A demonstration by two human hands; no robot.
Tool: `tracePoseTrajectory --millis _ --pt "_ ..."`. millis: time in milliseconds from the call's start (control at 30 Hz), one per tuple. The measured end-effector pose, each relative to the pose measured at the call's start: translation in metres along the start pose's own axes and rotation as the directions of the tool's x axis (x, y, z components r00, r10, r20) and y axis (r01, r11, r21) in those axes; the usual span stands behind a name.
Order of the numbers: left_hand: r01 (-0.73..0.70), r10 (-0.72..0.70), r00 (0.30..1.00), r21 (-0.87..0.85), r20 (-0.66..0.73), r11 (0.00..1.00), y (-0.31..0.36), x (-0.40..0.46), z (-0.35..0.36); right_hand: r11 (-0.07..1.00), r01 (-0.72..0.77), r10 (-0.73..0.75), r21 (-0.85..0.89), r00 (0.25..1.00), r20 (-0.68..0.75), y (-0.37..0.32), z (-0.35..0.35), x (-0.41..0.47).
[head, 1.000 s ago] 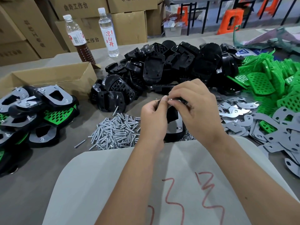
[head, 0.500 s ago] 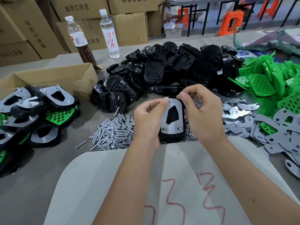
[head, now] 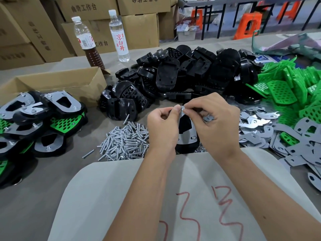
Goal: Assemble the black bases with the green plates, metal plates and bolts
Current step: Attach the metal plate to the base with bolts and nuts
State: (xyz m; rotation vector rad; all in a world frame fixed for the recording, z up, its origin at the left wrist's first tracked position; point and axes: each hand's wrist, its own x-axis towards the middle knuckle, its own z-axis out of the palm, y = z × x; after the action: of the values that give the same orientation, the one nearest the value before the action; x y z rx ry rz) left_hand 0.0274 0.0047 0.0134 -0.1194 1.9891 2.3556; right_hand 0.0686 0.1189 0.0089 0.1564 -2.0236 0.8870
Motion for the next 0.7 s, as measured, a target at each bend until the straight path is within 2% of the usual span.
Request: tracePoseTrajectory --millis 200,333,533,700 --pt "-0.029 0.029 1.0 -0.005 -0.002 1.0 -0.0013 -0.0005 0.0013 0.998 0.044 -0.043 0.035 0.999 -0.012 -0.0017 0.0001 -0.0001" --pt "-0.035 0.035 0.999 0.012 -0.004 0.999 -0.0007 -0.0005 -0.0006 0.999 0.01 -0.011 0.048 1.0 0.028 0.0005 0.0009 0.0002" --pt "-0.028 0.028 1.0 0.007 0.01 1.0 0.0017 0.0002 -0.0045 0.999 0.019 -0.016 -0.05 0.998 0.064 -0.0008 0.003 0.0011" --pt "-0.017 0.017 0.999 0.0 0.031 1.0 0.0015 0.0006 -0.006 1.0 -0.018 0.019 -0.023 0.998 0.064 -0.0009 0.0018 0.0023"
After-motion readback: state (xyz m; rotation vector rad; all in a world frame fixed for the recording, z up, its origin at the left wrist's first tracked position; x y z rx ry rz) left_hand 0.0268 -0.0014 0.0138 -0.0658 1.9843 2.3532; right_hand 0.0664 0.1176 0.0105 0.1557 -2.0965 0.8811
